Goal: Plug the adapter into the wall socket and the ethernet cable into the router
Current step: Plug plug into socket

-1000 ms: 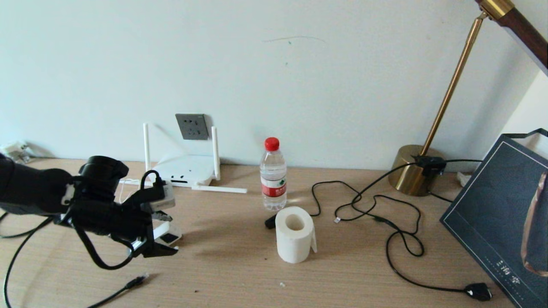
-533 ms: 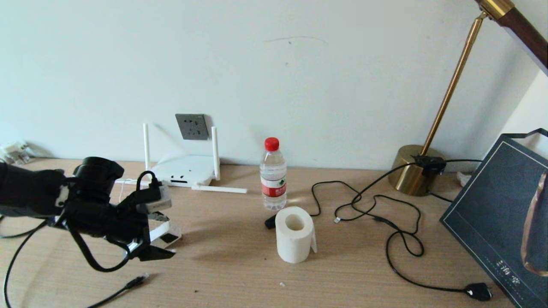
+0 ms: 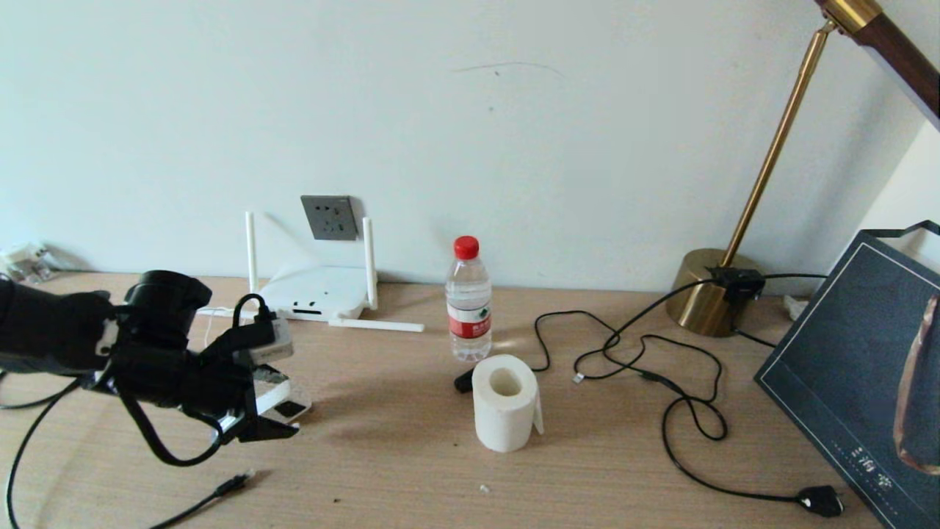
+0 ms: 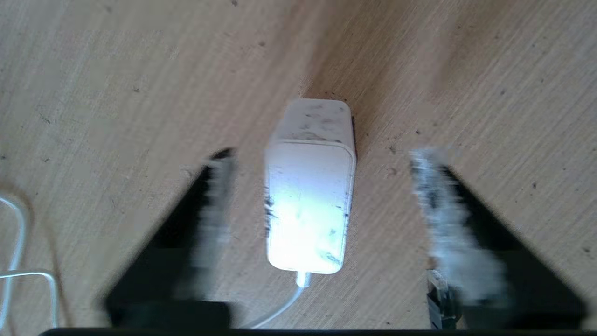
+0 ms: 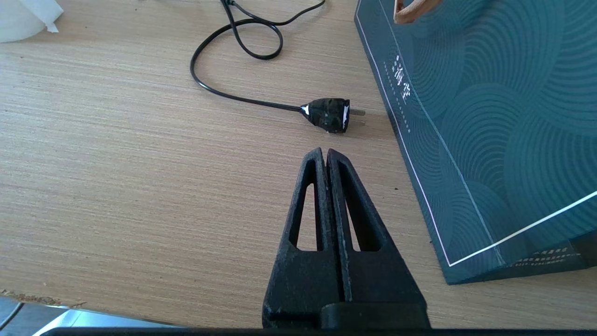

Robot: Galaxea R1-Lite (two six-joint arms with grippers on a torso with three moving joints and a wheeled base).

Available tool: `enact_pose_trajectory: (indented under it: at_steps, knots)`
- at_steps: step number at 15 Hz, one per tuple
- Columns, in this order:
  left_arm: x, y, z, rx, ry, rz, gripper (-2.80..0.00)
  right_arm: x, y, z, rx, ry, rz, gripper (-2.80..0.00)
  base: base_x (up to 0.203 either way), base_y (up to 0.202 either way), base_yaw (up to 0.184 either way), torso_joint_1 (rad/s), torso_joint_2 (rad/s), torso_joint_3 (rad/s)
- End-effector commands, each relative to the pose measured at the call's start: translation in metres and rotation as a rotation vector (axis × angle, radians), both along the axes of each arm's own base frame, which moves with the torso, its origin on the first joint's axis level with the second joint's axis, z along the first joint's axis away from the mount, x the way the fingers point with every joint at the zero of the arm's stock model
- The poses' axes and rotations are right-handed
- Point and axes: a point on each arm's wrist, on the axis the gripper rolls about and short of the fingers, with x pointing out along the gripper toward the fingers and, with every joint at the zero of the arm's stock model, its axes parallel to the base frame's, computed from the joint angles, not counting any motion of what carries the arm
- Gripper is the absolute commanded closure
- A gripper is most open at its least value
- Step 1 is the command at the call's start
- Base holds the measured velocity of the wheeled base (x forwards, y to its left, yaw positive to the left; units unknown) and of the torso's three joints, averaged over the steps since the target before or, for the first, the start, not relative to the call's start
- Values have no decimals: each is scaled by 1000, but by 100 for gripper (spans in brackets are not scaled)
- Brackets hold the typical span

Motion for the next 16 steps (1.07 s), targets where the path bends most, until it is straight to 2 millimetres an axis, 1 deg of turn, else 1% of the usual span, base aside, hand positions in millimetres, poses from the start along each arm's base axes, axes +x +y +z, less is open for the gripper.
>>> enact_pose_trajectory:
  at_steps: [1, 7, 9, 10, 12, 13, 15, 16]
  knots:
    - [0, 0, -2, -1, 11, -5, 0, 0, 0, 0, -1, 2, 1, 0, 0, 0, 0, 0, 0, 0]
    - [-2, 0, -1, -3, 9, -5, 0, 0, 0, 0, -1, 2, 1, 0, 0, 0, 0, 0, 0, 0]
    - [-8, -1, -4, -23, 16, -13, 0, 0, 0, 0, -1, 2, 0, 0, 0, 0, 0, 0, 0, 0]
    - [-14, -2, 1, -53, 3, -25, 0, 0, 0, 0, -1, 2, 1, 0, 0, 0, 0, 0, 0, 0]
    - [-30, -5, 22, -153, -41, -19, 0, 0, 0, 0, -1, 2, 1, 0, 0, 0, 0, 0, 0, 0]
    - [-39, -7, 39, -205, -70, 14, 0, 0, 0, 0, -1, 2, 1, 0, 0, 0, 0, 0, 0, 0]
    - [-57, -12, 71, -339, -108, 138, 0, 0, 0, 0, -1, 2, 1, 0, 0, 0, 0, 0, 0, 0]
    - [-62, -13, 82, -410, -131, 214, 0, 0, 0, 0, -1, 2, 1, 0, 0, 0, 0, 0, 0, 0]
